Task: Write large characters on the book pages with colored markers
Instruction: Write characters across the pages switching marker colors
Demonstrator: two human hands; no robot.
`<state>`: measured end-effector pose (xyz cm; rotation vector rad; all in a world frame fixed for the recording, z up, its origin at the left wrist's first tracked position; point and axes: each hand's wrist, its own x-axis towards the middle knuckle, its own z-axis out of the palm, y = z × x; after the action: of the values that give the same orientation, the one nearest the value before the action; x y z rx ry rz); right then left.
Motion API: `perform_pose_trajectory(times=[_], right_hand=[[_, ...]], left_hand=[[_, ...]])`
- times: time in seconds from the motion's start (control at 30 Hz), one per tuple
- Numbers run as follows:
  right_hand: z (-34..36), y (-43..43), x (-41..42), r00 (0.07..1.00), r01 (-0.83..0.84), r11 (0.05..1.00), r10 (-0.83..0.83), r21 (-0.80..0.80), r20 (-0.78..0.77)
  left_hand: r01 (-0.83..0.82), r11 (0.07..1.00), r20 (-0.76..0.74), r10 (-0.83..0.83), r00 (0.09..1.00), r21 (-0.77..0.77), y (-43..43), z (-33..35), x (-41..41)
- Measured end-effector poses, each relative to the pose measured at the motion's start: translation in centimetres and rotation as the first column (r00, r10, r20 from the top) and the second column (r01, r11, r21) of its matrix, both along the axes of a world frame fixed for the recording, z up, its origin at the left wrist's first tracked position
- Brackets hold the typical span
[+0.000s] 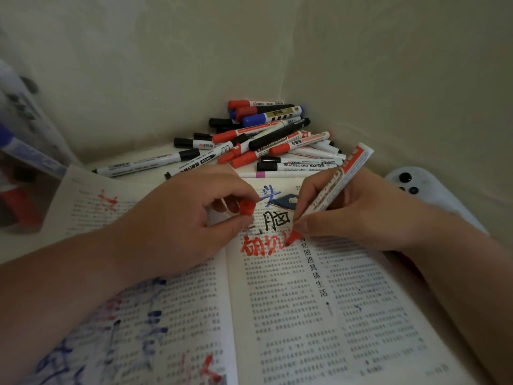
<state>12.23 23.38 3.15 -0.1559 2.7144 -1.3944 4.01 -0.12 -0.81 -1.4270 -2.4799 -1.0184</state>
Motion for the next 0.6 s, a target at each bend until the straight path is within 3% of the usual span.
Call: perform_pose_trajectory(times=[0.27, 0.6], right_hand=[[-0.34, 0.5, -0.43, 1.0, 0.003, 0.999, -0.003, 0.041, -0.007], [-0.36, 0.75, -0.26, 0.99, -0.139, 0.99, 0.139, -0.008, 0.0]], left_hand=[[-0.001, 1.0, -0.01, 0.001, 1.0, -0.001, 0.04, -0.05, 0.04], [-0.048, 0.999, 0.056, 0.048, 0.997, -0.001, 0.04, -0.11, 0.31]])
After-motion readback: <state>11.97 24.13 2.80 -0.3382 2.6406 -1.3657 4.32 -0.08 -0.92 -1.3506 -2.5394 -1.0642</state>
